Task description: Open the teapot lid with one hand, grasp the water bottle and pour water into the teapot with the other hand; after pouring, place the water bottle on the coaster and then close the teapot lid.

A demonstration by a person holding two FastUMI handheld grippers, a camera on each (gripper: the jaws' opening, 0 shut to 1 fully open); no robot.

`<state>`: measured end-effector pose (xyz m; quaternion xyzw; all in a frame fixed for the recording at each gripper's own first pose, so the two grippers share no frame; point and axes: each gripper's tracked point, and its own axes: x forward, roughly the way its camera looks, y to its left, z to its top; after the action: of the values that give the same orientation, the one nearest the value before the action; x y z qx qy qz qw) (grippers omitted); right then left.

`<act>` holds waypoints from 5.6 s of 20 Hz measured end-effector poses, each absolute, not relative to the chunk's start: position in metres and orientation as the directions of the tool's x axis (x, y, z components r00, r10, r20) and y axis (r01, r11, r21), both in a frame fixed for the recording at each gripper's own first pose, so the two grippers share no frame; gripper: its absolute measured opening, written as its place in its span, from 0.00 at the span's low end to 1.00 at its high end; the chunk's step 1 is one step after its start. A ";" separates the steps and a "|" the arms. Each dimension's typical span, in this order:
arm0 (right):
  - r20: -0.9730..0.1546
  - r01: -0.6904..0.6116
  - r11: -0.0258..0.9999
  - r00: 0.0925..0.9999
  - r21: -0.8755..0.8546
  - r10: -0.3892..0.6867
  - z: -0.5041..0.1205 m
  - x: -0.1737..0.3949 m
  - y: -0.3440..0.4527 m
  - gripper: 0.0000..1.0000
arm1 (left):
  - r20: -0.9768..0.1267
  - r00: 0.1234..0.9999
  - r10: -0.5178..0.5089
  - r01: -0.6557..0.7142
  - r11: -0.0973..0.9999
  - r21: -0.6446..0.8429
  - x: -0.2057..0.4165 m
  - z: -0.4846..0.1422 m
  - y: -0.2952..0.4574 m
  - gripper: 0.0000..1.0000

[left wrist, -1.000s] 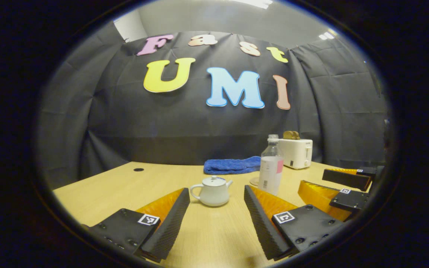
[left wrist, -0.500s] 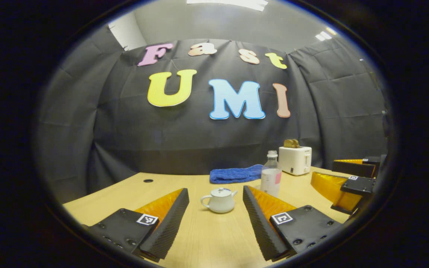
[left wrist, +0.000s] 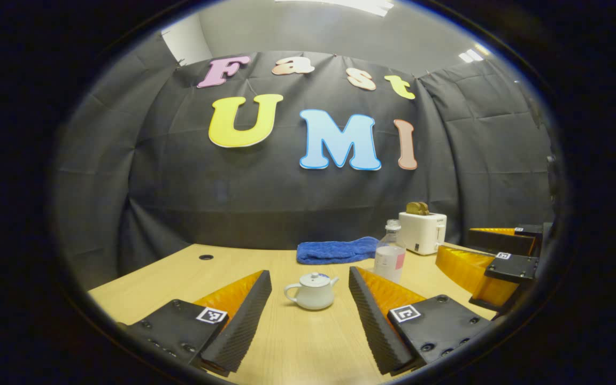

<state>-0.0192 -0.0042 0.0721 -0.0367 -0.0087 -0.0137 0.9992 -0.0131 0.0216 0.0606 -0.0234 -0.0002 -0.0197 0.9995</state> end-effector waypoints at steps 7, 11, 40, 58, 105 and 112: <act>-0.023 0.039 0.998 0.999 -0.046 -0.040 0.080 0.026 -0.015 0.94 | 0.025 0.996 -0.087 0.087 0.996 -0.016 0.029 0.084 0.016 0.94; -0.039 0.065 0.995 0.997 -0.079 -0.068 0.087 0.052 -0.024 0.94 | 0.006 0.990 -0.141 0.141 0.990 -0.018 0.058 0.083 0.001 0.95; -0.249 0.008 0.998 0.968 -0.066 -0.025 -0.021 0.126 -0.013 0.94 | -0.156 0.975 -0.160 0.156 0.987 -0.040 0.167 -0.021 0.001 0.23; -0.142 0.015 0.997 0.989 -0.081 -0.026 -0.010 0.132 -0.011 0.94 | -0.012 0.989 -0.144 0.143 0.987 -0.068 0.151 0.029 0.034 0.13; 0.014 0.058 0.262 0.986 -0.963 -0.166 0.027 0.173 -0.022 0.76 | -0.020 1.000 0.022 -0.025 0.991 -0.132 0.117 0.012 0.195 0.13; 0.002 0.019 0.119 0.989 -0.993 -0.148 0.016 0.175 -0.015 0.76 | -0.031 0.999 0.006 -0.011 0.990 -0.144 0.117 0.008 0.191 0.14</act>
<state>0.1752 -0.0152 0.0163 -0.6615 0.0486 -0.0560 0.7463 0.1173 0.1913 0.0080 -0.0721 0.0152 0.0042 0.9973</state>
